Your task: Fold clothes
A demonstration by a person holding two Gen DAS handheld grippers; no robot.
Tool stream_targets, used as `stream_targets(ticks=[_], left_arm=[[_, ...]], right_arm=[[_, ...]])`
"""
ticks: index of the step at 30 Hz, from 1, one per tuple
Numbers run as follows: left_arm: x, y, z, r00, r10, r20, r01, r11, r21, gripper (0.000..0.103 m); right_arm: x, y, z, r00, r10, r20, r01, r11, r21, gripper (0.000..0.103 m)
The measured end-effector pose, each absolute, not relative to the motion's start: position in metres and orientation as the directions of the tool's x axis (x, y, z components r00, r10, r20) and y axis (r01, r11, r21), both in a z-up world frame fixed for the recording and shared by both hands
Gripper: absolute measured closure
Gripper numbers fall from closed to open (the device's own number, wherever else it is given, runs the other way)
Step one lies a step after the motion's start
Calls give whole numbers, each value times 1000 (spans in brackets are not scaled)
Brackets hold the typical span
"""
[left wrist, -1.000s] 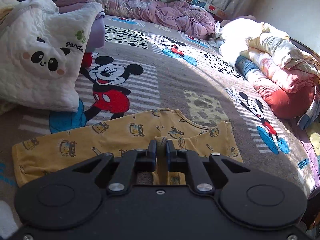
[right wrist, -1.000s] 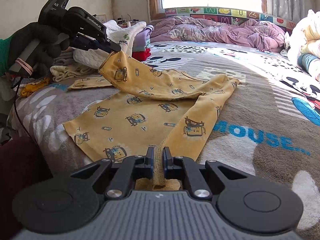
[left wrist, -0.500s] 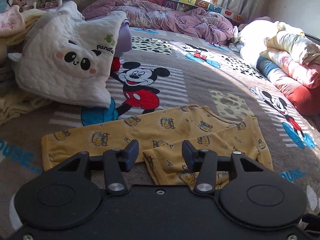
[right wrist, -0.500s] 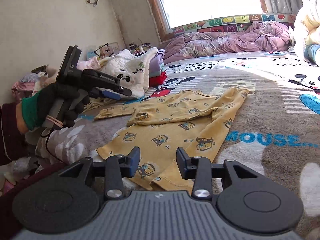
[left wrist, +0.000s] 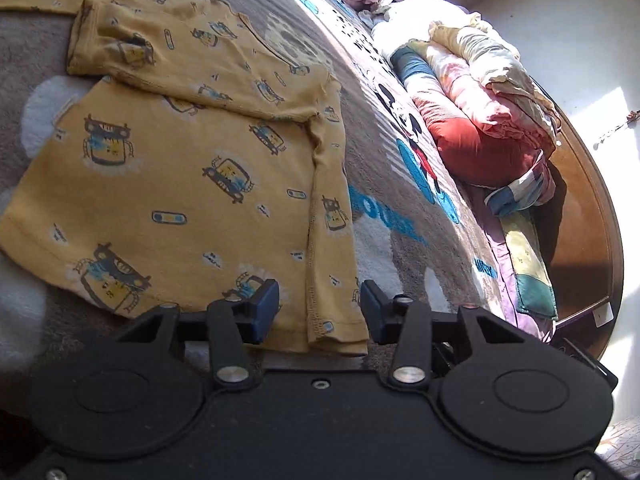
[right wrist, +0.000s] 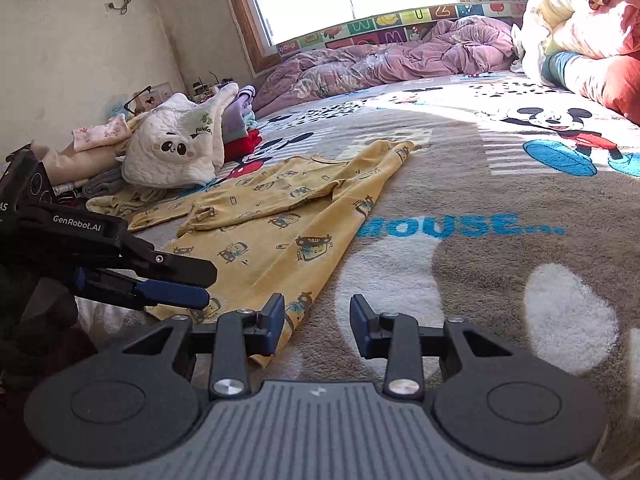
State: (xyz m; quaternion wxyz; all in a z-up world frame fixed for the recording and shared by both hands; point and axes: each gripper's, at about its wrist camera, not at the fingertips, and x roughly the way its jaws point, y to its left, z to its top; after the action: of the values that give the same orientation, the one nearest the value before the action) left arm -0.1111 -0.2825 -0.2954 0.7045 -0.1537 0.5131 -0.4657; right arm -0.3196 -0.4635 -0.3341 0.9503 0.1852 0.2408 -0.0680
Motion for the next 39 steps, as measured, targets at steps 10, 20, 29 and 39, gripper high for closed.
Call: stream_targets(ticks=[10,20,29,39], left_arm=[[-124,-303,-302,96,-761,-642,569,571,-592,80],[-129,-290,-312,161,-750,-642,565,603,-563,97],[-110,-287,-263,230,-764,-603,669,574,-472,93],[15,-410,-229,264,-754,-601,770,540,-339,66]], right_arm=[[-313,-454,-335,877,-13,-480,181,935,306,66],[-311,-454,-329,887,-58,-457,200,942,269,66],[-287,-435,-330,889,-51,-456,140,977,164,67],[-263,-426,-338,877,15,-481,78,982,173,67]])
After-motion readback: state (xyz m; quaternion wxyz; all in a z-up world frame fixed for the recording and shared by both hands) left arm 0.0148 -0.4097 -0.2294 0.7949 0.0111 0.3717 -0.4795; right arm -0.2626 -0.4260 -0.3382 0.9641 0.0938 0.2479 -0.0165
